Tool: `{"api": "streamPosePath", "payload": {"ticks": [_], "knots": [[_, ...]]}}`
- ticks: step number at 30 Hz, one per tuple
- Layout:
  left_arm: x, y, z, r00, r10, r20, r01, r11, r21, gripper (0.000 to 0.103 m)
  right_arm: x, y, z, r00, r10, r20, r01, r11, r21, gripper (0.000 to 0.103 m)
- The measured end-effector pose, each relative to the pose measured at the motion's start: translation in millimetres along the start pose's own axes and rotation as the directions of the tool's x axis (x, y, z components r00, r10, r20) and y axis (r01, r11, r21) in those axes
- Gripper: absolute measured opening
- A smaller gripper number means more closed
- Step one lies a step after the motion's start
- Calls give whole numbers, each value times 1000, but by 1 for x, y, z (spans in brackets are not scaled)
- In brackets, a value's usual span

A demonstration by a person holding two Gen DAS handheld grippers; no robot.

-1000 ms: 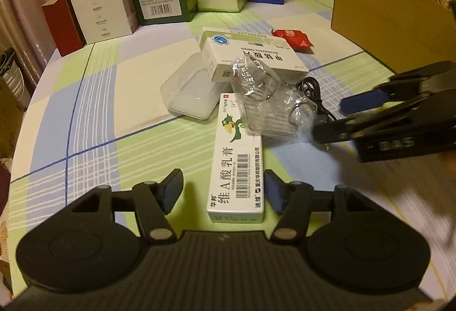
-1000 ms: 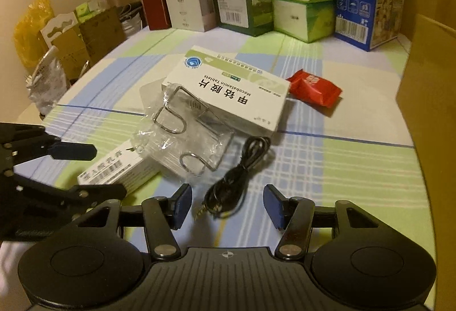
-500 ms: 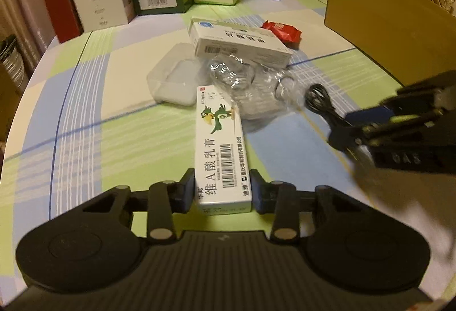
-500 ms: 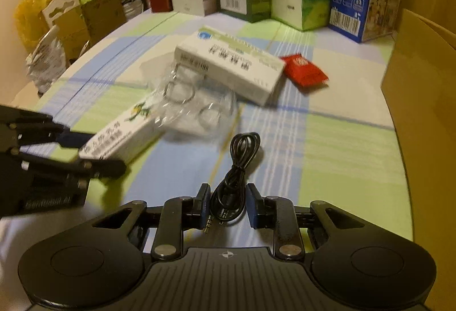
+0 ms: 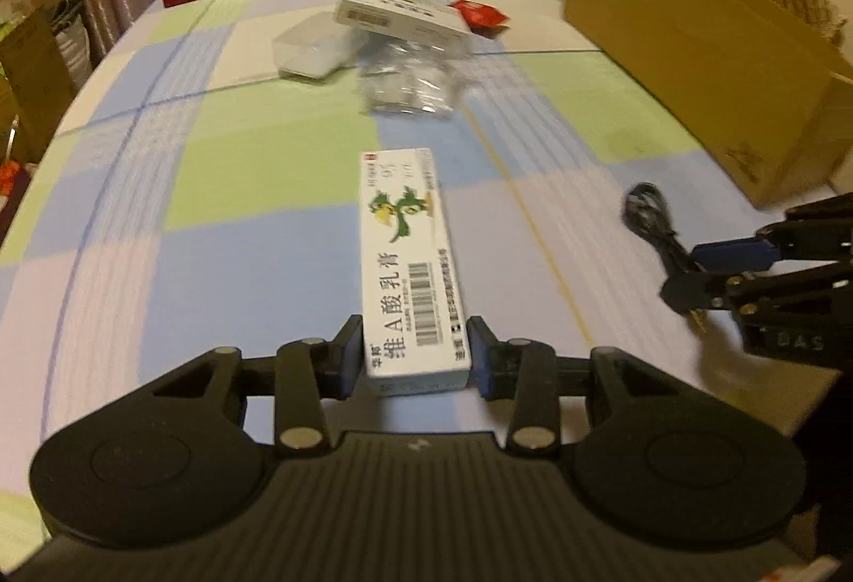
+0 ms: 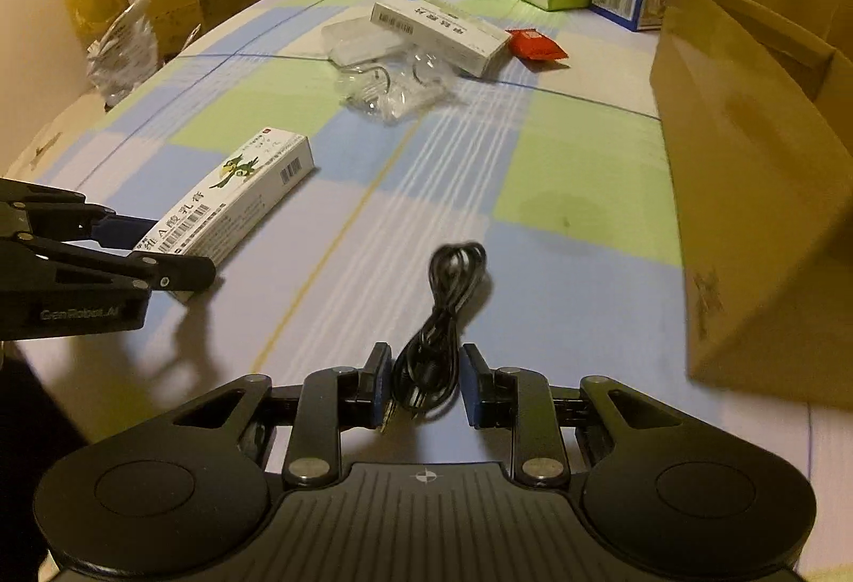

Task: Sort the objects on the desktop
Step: 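Lift the cable and ointment box and carry both toward the cardboard box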

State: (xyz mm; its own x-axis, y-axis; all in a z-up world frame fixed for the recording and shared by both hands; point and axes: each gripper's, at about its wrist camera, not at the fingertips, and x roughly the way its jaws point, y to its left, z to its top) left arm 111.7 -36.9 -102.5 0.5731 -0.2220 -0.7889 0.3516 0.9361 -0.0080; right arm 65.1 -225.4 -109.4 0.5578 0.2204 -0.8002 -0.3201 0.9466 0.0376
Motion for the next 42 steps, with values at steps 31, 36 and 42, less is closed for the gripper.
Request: {"api": "streamPosePath", "payload": {"ticks": [31,36,42], "knots": [[21,-7,18,995,59,76,-60,998,15,61,19,5,0,978,-73,196,65,997,44,12],[26,-9,23,996,54,74,-56,998,20,61,15,3,-3,978,-65,196,54,997,61,12],[32,-11,27,995,66,70,-69,997,39,59,8,0,-3,977,-67,204,51,995,83,11]]}}
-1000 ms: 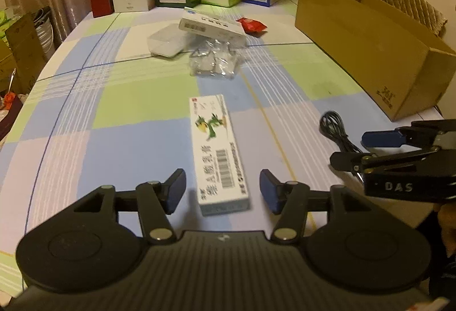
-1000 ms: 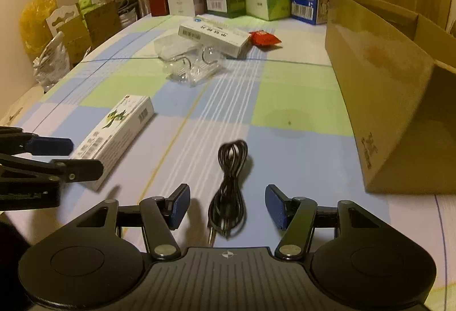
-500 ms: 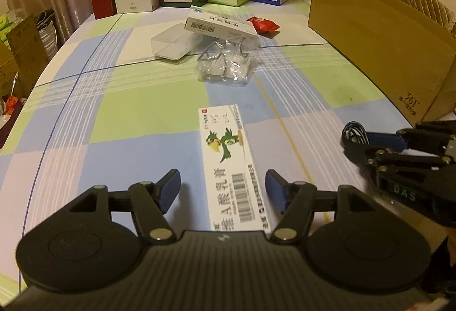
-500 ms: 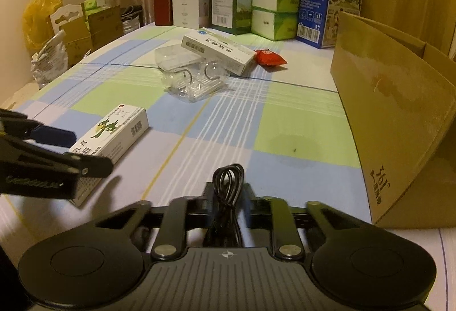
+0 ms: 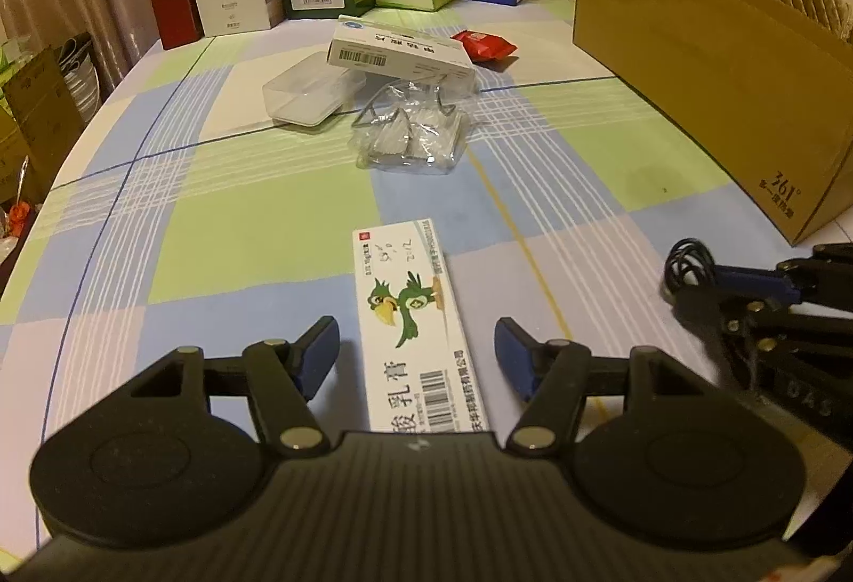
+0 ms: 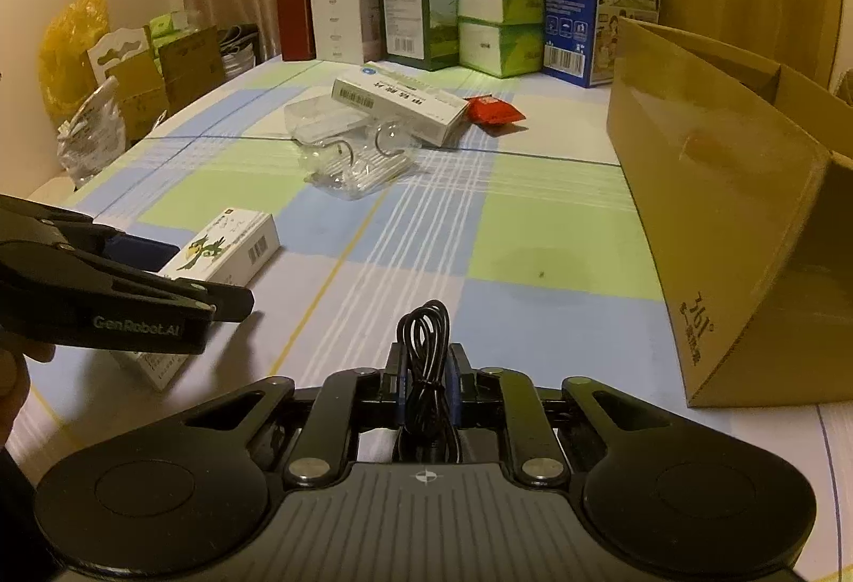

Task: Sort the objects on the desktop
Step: 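Lift the cable and ointment box and carry both toward the cardboard box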

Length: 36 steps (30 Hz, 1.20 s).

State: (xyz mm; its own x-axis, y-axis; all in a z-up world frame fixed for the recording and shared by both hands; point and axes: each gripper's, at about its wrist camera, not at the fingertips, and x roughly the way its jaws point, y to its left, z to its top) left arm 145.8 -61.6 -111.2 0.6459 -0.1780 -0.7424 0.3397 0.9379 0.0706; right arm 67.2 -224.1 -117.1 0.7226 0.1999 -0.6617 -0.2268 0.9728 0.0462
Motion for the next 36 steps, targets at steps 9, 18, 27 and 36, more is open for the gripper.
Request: {"api": "streamPosePath", "payload": {"ticks": [9,18,27,36], "knots": [[0,-3,1,999,17,-28,-17,1000,12,33,-3,-4,1,1000,-6,5,6,1000,15,11],[-20,-13,-2,1000,-10,-8,10,1000,13,33,-14,-7,7,1000,-8,27,8,1000,24,10],[-34,-21,4,1000,-27,8,27,1000,5,33,-32,-8,19,997,-13,70,11,999,40,10],[-56,-34,28,998,-52,42,51,999,12,33,-63,-16,42,991,-27,132,19,998,62,10]]}}
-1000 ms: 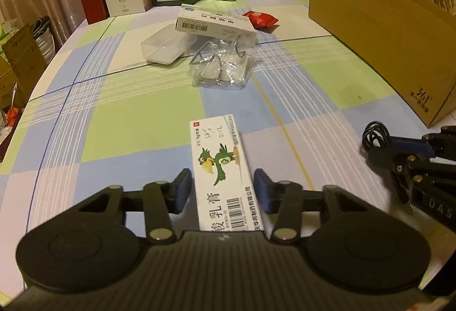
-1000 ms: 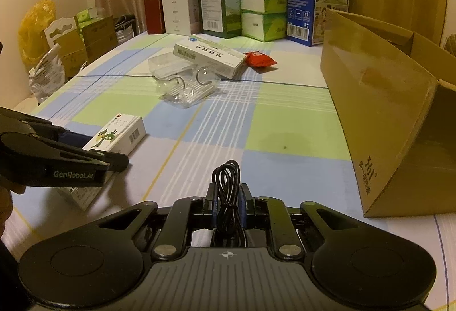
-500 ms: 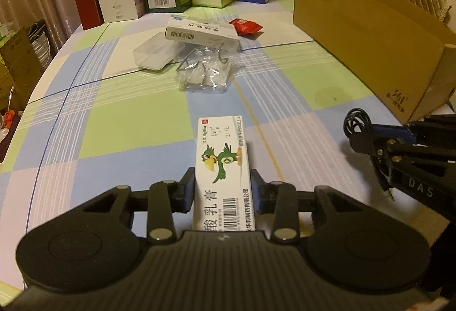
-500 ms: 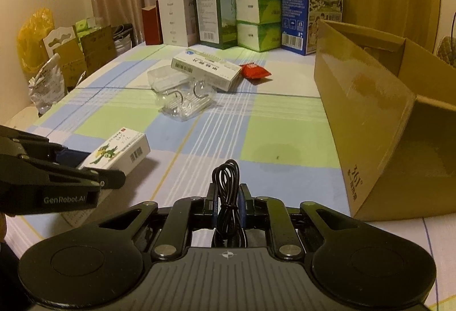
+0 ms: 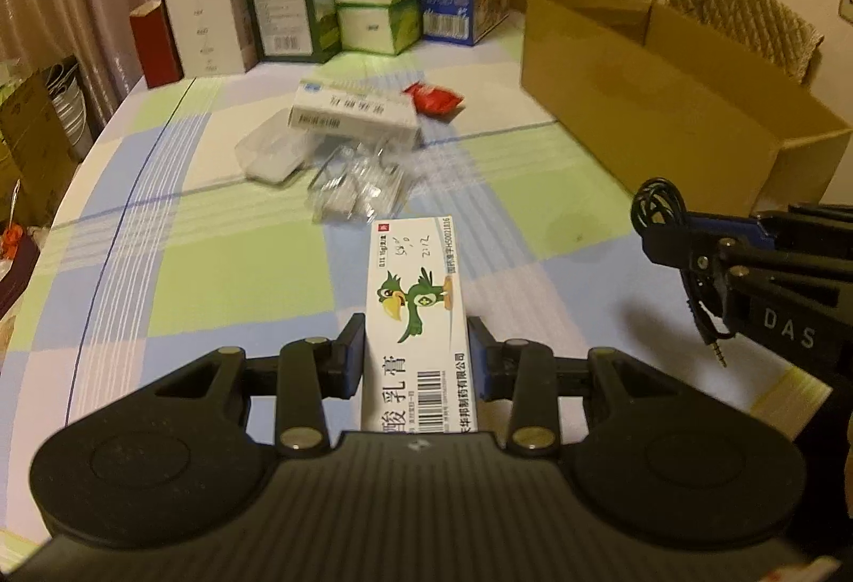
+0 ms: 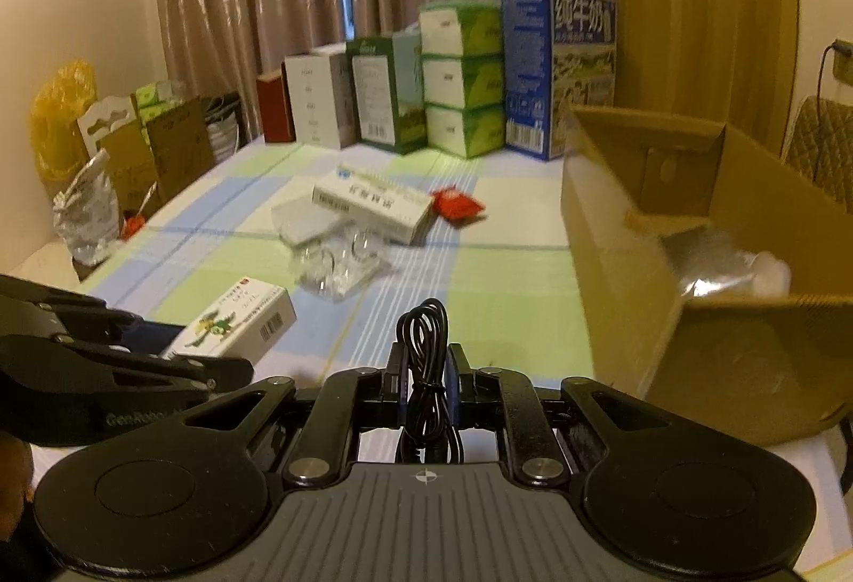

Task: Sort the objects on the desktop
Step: 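Lift the cable and ointment box and carry both toward the cardboard box, then open both tools over the cardboard box to drop the ointment box and cable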

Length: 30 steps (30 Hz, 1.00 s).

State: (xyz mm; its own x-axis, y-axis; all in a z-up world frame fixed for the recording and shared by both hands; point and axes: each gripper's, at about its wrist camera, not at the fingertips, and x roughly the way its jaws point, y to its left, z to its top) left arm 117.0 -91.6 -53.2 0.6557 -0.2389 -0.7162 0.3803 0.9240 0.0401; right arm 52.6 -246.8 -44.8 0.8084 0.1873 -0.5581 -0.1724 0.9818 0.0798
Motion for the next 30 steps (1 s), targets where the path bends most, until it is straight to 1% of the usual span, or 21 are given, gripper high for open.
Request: {"api": "streamPosePath", "payload": {"ticks": [7,12,16,22,26,30], "knots": [[-19,-29,33,997,-60,49,59,998,24,33,-31,-23,43,998,-15,68,11,998,54,10],[-29,-60,62,990,-116,86,112,993,42,33,-53,-55,81,992,-45,114,34,995,94,10],[-32,-87,89,980,-164,109,158,986,59,33,-63,-88,105,988,-85,126,72,992,102,10],[-27,-125,126,965,-227,130,218,972,82,33,-65,-137,122,982,-146,118,136,987,85,10],[-17,-146,145,955,-267,125,259,963,82,33,-59,-169,124,981,-168,96,157,981,115,10],[-5,-163,157,950,-288,118,278,956,90,33,-54,-191,122,981,-179,77,169,978,123,10]]}}
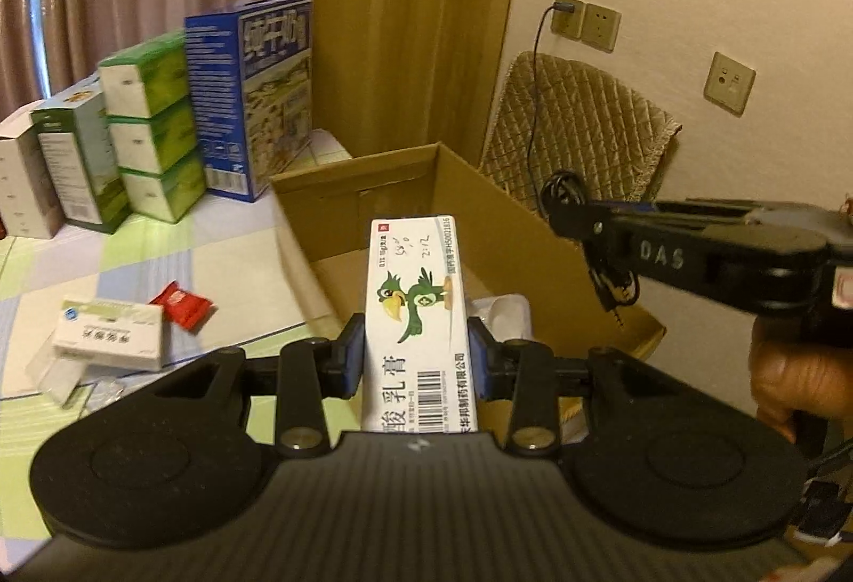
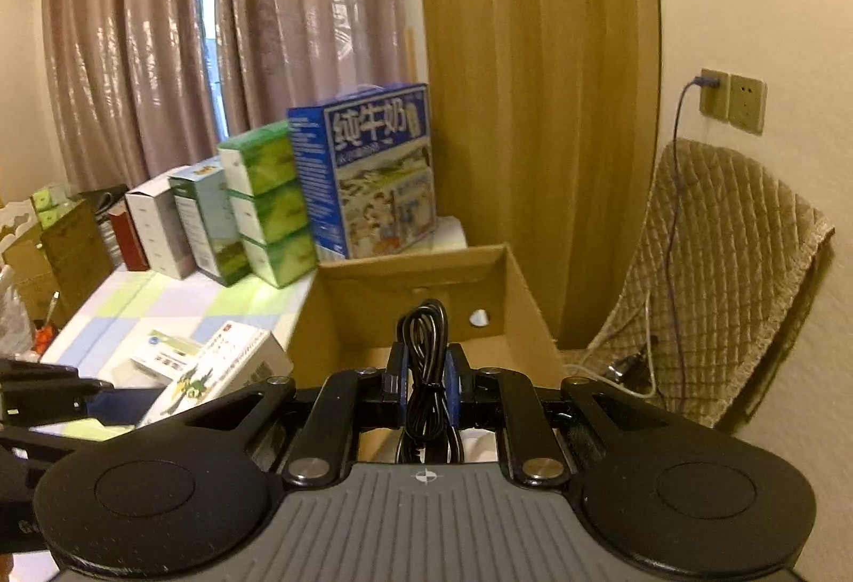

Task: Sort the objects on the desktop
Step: 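Open both tools over the cardboard box to drop the ointment box and cable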

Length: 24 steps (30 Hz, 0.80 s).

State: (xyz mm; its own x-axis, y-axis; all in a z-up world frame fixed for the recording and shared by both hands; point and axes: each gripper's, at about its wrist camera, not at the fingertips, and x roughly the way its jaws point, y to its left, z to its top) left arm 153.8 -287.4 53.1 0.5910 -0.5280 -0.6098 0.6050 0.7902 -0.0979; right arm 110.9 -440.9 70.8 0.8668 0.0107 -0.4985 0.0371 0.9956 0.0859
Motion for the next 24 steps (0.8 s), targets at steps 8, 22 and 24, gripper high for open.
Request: {"api": "streamPosePath", "payload": {"ticks": [8,22,24], "knots": [[33,-10,9,1000,-24,-20,24,1000,-2,33,18,-22,-4,1000,-2,-28,3,1000,18,10],[66,0,4,999,-16,-39,15,999,-33,37,35,-38,-12,998,5,-60,-2,999,52,10],[63,6,3,1000,-9,-30,7,999,-42,37,37,-36,-13,998,7,-65,-4,999,50,10]]}}
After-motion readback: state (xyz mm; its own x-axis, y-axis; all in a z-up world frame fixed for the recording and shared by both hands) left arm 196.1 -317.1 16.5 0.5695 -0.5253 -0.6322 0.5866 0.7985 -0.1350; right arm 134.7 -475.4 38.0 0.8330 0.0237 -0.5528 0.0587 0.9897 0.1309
